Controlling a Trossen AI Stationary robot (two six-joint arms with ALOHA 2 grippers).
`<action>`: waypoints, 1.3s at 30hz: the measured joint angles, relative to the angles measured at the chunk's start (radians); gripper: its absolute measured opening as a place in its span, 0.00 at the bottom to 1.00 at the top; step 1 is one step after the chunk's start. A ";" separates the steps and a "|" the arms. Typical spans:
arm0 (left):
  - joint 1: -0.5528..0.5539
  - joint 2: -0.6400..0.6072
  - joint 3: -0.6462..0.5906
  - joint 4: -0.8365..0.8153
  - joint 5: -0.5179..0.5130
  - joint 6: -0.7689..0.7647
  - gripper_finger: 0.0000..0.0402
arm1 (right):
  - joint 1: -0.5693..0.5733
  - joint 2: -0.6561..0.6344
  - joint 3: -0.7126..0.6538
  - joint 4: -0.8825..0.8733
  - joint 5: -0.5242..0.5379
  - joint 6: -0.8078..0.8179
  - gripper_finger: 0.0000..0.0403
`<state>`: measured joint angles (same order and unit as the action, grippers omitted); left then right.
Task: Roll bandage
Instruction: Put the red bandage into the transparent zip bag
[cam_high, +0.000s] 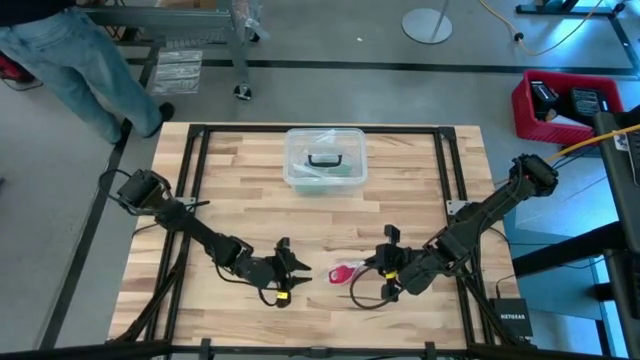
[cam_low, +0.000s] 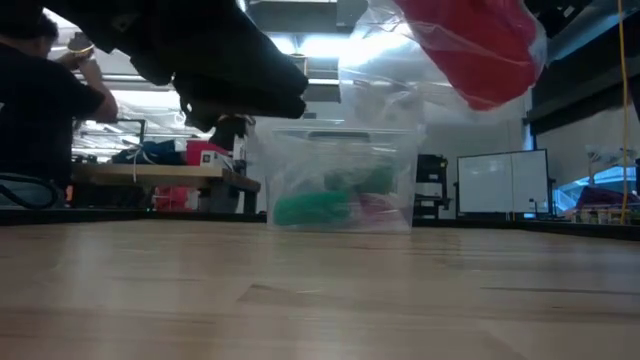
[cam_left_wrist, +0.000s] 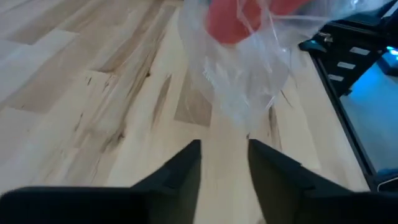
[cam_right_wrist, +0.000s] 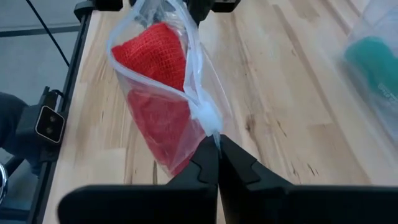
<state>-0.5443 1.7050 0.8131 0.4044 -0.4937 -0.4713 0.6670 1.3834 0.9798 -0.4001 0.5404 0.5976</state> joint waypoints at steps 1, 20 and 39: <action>-0.002 0.000 0.000 0.003 0.000 0.000 0.33 | 0.000 0.000 0.000 -0.001 0.000 0.000 0.00; 0.047 0.168 0.104 0.232 -0.035 0.085 0.49 | 0.000 0.000 0.000 0.001 0.028 -0.003 0.00; -0.001 0.171 0.118 -0.149 -0.034 -0.002 0.01 | 0.000 0.001 -0.001 0.010 0.060 -0.001 0.00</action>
<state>-0.5456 1.8761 0.9313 0.2554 -0.5280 -0.4730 0.6670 1.3841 0.9793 -0.3904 0.6001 0.5964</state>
